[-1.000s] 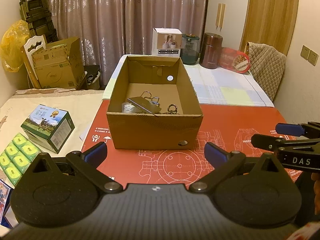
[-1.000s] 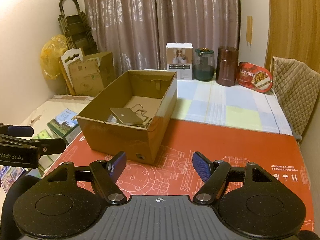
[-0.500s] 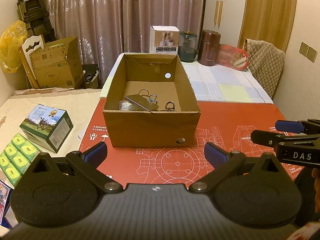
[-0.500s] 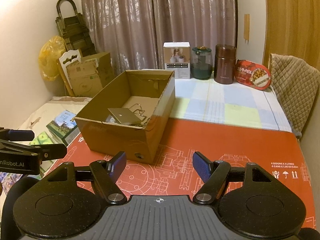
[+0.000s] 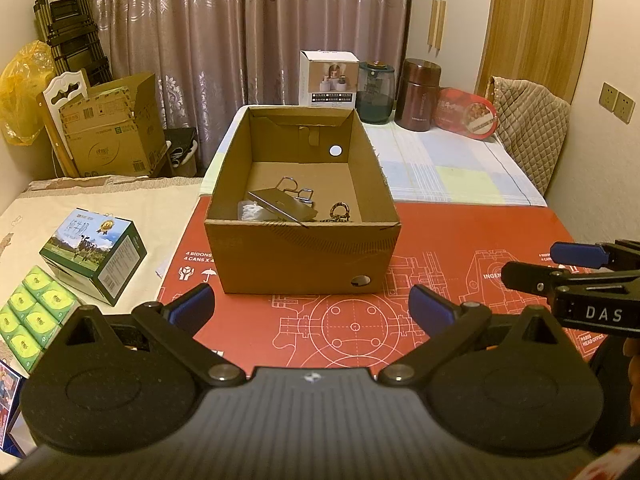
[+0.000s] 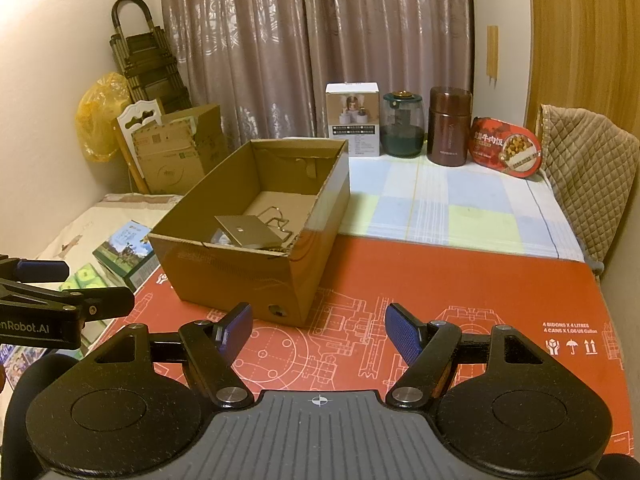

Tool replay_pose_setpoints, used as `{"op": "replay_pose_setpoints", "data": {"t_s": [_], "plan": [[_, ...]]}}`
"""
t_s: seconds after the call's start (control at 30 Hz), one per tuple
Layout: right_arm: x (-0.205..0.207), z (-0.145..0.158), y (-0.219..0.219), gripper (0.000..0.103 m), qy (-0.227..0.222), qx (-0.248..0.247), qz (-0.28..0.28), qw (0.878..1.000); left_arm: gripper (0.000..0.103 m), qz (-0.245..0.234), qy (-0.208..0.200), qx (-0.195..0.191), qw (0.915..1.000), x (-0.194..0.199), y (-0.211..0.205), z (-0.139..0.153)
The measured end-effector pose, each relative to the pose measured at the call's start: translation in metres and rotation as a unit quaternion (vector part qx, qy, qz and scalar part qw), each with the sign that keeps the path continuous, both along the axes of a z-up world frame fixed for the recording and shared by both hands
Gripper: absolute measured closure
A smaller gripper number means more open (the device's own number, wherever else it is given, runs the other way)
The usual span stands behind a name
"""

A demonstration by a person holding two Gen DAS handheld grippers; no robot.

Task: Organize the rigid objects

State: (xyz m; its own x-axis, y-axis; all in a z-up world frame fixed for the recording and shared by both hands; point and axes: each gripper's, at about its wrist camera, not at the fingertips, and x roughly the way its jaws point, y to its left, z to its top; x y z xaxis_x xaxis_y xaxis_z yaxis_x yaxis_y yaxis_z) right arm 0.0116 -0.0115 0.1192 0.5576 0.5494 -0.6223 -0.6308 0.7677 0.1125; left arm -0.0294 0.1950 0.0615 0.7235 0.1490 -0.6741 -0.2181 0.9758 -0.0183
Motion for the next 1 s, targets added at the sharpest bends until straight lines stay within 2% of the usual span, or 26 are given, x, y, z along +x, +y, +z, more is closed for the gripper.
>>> {"op": "replay_pose_setpoints", "data": {"t_s": [1.0], "plan": [[-0.0013,-0.0035,-0.0003,0.033,0.002,-0.001,-0.001,1.0,0.001,-0.002,-0.002,-0.004,1.0,0.001,-0.0012,-0.0016]]}}
